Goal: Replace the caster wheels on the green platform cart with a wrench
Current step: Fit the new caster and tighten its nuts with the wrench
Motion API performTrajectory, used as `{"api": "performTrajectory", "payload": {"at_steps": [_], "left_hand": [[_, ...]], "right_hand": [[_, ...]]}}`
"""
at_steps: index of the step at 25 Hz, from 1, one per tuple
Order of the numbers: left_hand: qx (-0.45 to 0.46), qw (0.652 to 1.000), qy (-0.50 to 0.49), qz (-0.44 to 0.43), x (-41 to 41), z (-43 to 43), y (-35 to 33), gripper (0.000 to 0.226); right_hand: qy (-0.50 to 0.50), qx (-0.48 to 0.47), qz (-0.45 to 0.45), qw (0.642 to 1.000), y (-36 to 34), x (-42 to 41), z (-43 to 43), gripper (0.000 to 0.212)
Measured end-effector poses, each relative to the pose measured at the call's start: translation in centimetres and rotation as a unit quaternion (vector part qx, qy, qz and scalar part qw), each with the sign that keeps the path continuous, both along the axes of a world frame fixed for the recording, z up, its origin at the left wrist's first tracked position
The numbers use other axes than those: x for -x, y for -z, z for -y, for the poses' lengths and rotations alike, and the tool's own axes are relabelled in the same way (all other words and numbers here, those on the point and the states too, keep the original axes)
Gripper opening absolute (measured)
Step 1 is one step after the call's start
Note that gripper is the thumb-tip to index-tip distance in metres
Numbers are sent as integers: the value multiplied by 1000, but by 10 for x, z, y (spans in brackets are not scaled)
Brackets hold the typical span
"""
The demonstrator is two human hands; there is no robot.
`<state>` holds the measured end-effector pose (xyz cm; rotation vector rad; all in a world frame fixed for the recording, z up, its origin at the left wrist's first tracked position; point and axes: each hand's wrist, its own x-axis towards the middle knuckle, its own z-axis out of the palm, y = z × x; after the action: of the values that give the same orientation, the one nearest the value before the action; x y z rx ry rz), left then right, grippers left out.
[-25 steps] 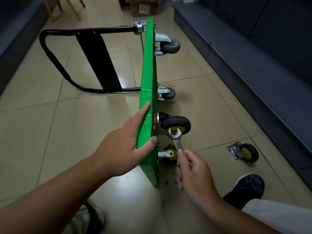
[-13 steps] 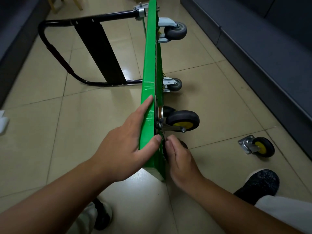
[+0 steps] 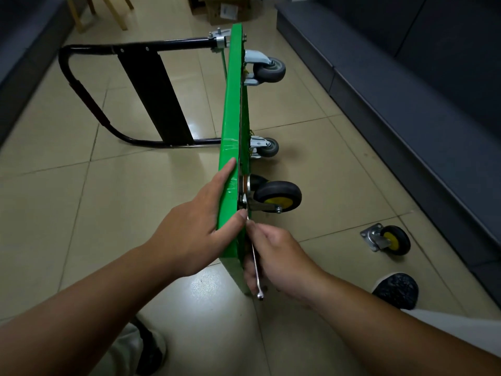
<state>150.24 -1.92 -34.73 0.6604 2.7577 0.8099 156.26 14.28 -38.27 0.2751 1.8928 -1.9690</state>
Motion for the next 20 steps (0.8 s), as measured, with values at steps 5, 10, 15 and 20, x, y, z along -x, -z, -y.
{"api": "performTrajectory", "payload": {"at_steps": [5,10,15,20], "left_hand": [[13,1000,5,5,0,0,-5,75],[24,1000,15,2,1,2,-4,70],[16,1000,14,14,1,1,-3,74],[1,1000,11,11,2,0,0,74]], "right_hand": [[56,212,224,950,-52,22,-8,41],[65,234,216,946,-55,7,-19,35],[162,-57,-60,983,9,-14,-21,31],[137,-208,-211,945,52,-6,-4,28]]}}
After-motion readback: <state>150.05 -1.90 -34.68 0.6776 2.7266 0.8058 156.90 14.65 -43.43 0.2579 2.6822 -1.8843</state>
